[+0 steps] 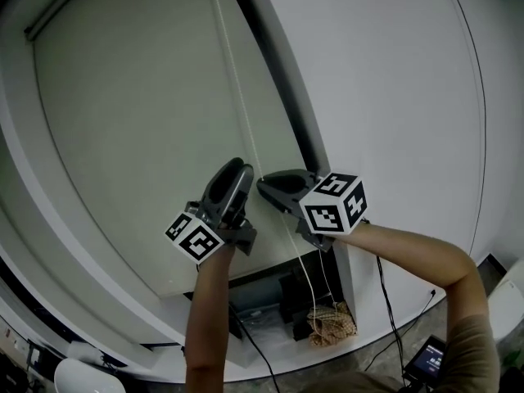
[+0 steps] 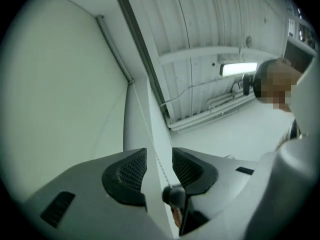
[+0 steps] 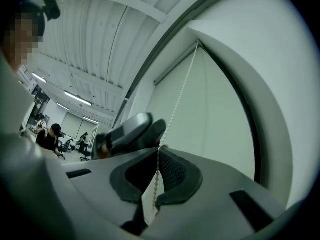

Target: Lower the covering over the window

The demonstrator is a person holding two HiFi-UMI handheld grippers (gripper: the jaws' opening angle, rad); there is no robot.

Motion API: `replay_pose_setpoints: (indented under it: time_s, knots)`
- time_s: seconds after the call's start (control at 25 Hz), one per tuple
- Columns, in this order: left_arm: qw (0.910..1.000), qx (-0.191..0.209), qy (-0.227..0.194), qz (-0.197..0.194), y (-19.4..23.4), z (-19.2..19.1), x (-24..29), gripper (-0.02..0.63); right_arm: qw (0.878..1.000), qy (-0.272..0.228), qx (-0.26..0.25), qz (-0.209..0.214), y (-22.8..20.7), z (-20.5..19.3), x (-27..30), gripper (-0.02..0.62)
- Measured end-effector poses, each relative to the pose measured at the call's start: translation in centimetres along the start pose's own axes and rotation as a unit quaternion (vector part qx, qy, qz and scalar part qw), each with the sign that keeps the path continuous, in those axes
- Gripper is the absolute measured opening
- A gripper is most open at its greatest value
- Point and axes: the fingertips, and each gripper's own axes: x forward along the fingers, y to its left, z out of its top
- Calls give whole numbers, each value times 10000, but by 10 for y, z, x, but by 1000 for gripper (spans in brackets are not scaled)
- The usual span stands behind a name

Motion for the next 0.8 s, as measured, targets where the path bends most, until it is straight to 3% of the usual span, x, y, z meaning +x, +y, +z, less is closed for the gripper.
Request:
replay_pose_setpoints:
  time_s: [0.08,0.16,0.28,0.4,0.44,0.48,0.56,0.68,0.8]
  knots:
    - [9987,222,444,83,12,-3,26,152,10000,29,32,-36,-4,-10,1,14]
    - [9973,122,728,33,18,-9,41,126,9999,-11,133,-69,-7,-8,1,14]
    - [9975,-272,645,-24,16,-8,39,29,9999,80,118,-83,-10,-5,1,14]
    - [9984,-309,466,49,25,-8,32,23,9993,152,-307,175,-5,-7,-6,17]
    - [9985,-303,459,67,28,-11,29,23,9987,74,-434,251,-2,-5,-12,63]
    - [9984,-281,487,78,28,-15,23,23,9983,-78,-518,251,1,1,-20,99]
    - [9980,-196,599,73,15,-26,8,23,9972,-490,-571,36,1,25,-32,110]
    - [9974,-206,692,-25,-19,-47,-15,23,9965,-758,-281,-221,-10,63,-26,110]
    - [9962,-232,838,-112,-44,-70,-25,23,9979,-552,327,72,-14,70,-2,109]
